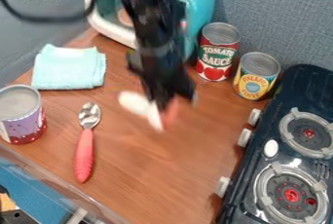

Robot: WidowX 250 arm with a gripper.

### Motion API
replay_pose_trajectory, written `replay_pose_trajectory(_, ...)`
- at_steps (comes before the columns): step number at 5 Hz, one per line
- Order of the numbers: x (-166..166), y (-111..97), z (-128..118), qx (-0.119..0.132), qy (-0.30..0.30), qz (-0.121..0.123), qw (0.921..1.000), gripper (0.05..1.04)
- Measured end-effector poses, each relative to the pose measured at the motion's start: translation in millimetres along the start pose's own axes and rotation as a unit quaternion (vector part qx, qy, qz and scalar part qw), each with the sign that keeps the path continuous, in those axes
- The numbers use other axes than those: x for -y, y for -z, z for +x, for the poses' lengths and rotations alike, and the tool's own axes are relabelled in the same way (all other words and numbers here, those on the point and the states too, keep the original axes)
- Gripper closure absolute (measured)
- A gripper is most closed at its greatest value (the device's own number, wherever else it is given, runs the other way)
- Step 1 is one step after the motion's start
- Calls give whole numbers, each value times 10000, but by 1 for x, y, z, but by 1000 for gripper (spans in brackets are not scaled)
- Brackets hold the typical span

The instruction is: Put mushroom on the blue towel

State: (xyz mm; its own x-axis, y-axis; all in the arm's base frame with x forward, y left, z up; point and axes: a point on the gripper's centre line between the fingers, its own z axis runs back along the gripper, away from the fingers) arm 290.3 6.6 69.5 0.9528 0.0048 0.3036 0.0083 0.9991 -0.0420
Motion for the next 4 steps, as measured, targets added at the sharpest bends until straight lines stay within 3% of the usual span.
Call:
replay_pose_trajectory(1,-44,4,25,27,-900,122,9959,1000)
replay_pose_trajectory(2,-83,8,41,9,-1599,327,9866,1000)
replay_pose_trajectory(3,-133,20,40,-193,-2417,813,9668,1000)
replay_pose_trajectory(4,-176,34,23,-399,-3072,958,9460,1000)
